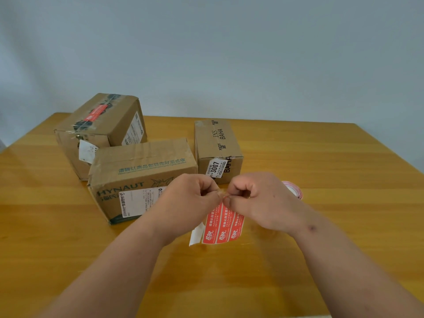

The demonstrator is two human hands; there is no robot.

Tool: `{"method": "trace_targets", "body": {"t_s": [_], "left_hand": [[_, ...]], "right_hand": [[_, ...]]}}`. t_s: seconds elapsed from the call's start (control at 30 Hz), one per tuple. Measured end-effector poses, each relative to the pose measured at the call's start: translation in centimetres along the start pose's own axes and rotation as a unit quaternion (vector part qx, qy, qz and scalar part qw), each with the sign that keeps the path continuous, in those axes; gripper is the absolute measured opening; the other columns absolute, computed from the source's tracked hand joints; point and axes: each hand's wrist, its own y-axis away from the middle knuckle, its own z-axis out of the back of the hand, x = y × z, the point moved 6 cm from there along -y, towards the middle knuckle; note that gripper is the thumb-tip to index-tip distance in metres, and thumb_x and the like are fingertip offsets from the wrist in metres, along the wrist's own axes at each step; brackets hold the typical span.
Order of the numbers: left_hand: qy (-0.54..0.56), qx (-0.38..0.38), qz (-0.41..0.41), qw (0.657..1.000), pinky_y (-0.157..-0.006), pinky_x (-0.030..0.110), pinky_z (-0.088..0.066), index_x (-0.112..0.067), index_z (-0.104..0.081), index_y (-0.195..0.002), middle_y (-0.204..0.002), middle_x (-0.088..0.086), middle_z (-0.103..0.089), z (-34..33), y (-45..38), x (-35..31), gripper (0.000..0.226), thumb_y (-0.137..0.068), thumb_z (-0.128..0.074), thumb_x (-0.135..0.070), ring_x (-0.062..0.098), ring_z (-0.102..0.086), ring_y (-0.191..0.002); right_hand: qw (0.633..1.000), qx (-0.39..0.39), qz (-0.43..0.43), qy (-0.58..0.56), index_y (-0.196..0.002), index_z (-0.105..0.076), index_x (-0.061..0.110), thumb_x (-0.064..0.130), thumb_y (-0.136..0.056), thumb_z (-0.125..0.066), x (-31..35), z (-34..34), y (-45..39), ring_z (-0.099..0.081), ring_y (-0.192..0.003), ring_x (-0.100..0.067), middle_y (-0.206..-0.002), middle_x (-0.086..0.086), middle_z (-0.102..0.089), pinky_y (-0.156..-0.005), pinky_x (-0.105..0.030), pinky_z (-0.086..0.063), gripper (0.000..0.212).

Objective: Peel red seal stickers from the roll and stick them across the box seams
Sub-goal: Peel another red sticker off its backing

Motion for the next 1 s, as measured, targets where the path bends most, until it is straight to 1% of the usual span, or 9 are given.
{"method": "trace_targets", "body": {"t_s": [0.1,0.17,0.27,0.37,0.47,0.57,0.67,0.83,1.0], "left_hand": [[0.03,0.011,0.017,0.999,-0.063,0.024,-0.051,-0.002,-0.064,-0.081,-0.07,0.004,-0.07,-0.2,0.0,0.2,0.029,-0.093,-0.06,-0.027,0.005,-0.064,-0.062],[0.055,0.021,0.028,0.998,-0.068,0.029,-0.053,0.001,-0.064,-0.083,-0.069,0.004,-0.069,-0.3,-0.1,0.5,0.029,-0.093,-0.06,-0.025,0.008,-0.064,-0.062],[0.094,0.03,0.046,0.994,-0.072,0.029,-0.056,0.0,-0.065,-0.084,-0.073,0.005,-0.071,-0.5,-0.2,0.8,0.028,-0.094,-0.06,-0.025,0.012,-0.066,-0.067],[0.118,0.03,0.058,0.991,-0.073,0.028,-0.059,-0.005,-0.066,-0.085,-0.075,0.005,-0.073,-0.5,-0.2,1.0,0.028,-0.095,-0.057,-0.029,0.014,-0.07,-0.07],[0.134,0.03,0.068,0.988,-0.076,0.034,-0.06,-0.008,-0.069,-0.089,-0.08,0.008,-0.074,-0.4,-0.2,1.2,0.031,-0.095,-0.056,-0.035,0.021,-0.072,-0.078],[0.127,0.038,0.059,0.989,-0.075,0.032,-0.06,-0.009,-0.068,-0.089,-0.082,0.006,-0.075,-0.4,-0.1,0.9,0.024,-0.092,-0.061,-0.032,0.02,-0.073,-0.08],[0.095,0.027,0.049,0.994,-0.072,0.029,-0.059,-0.006,-0.065,-0.087,-0.079,0.005,-0.075,-0.4,-0.1,0.7,0.026,-0.093,-0.061,-0.031,0.018,-0.073,-0.076],[0.069,0.018,0.05,0.996,-0.074,0.035,-0.058,-0.006,-0.064,-0.09,-0.082,0.008,-0.073,-0.7,-0.1,0.6,0.03,-0.094,-0.058,-0.035,0.02,-0.069,-0.076],[0.09,0.015,0.063,0.994,-0.077,0.046,-0.057,-0.012,-0.066,-0.083,-0.081,0.009,-0.074,-1.2,-0.2,1.0,0.025,-0.094,-0.059,-0.033,0.024,-0.07,-0.076]], "right_hand": [[1.0,0.0,-0.001,0.003,-0.063,-0.057,0.012,0.02,-0.083,-0.067,-0.1,0.0,0.0,-0.042,-0.052,-0.004,-0.054,0.01,-0.049,-0.048,-0.019,-0.031,0.024],[1.0,-0.003,-0.003,0.0,-0.059,-0.055,0.02,0.022,-0.084,-0.068,-0.3,0.0,0.0,-0.044,-0.052,-0.003,-0.053,0.014,-0.049,-0.048,-0.018,-0.032,0.028],[1.0,-0.002,-0.019,-0.015,-0.064,-0.057,0.028,0.024,-0.084,-0.069,-0.7,-0.1,0.0,-0.049,-0.055,0.001,-0.059,0.016,-0.056,-0.051,-0.018,-0.036,0.024],[0.996,0.009,-0.055,-0.064,-0.074,-0.065,0.026,0.025,-0.081,-0.073,-1.2,-0.1,0.2,-0.055,-0.058,0.003,-0.068,0.011,-0.064,-0.053,-0.018,-0.042,0.01],[0.996,0.007,-0.062,-0.066,-0.075,-0.065,0.024,0.026,-0.082,-0.072,-1.3,0.2,0.2,-0.054,-0.058,0.0,-0.07,0.009,-0.064,-0.054,-0.022,-0.043,0.01],[0.997,0.003,-0.058,-0.052,-0.073,-0.063,0.026,0.028,-0.082,-0.071,-1.2,0.3,0.1,-0.055,-0.059,-0.001,-0.069,0.01,-0.064,-0.056,-0.027,-0.046,0.013],[0.997,0.017,-0.063,-0.046,-0.071,-0.062,0.024,0.027,-0.08,-0.073,-1.2,0.2,0.1,-0.048,-0.053,0.002,-0.062,0.012,-0.059,-0.05,-0.021,-0.039,0.015],[0.997,0.028,-0.062,-0.026,-0.067,-0.058,0.022,0.028,-0.082,-0.07,-1.5,-0.2,0.1,-0.043,-0.053,-0.004,-0.059,0.01,-0.053,-0.051,-0.026,-0.034,0.02],[0.999,0.001,-0.047,-0.024,-0.058,-0.05,0.028,0.026,-0.082,-0.072,-1.3,-0.1,0.4,-0.037,-0.048,-0.003,-0.051,0.012,-0.045,-0.047,-0.022,-0.03,0.032]]}}
